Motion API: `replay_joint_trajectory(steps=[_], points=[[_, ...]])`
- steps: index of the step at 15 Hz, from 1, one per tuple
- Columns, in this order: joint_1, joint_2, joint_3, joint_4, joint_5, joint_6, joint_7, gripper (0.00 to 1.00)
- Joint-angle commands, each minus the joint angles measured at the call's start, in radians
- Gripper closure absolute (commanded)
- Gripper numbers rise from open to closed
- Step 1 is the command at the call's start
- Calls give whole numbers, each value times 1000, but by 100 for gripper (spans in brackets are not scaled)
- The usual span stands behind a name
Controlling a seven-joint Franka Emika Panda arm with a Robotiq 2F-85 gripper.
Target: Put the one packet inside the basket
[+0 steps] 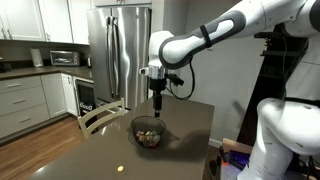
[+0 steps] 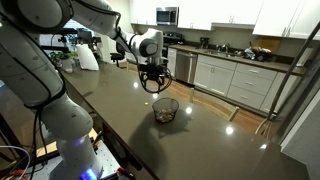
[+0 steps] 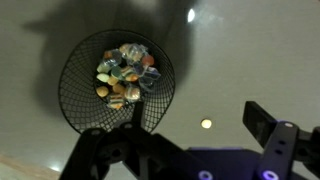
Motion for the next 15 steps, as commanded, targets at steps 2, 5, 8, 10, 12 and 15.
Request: replay_joint_trajectory(steps=[2,5,8,10,12,15], points=[[3,238,122,188,51,-38,-47,0],[2,346,197,265,26,-31,-25,0],[-1,419,247,317,21,-13,-14,0],[2,452,265,334,-6,17,1,0],[4,475,276,341,-27,48,9,0],[-1,513,286,344,-29,86,3,0]])
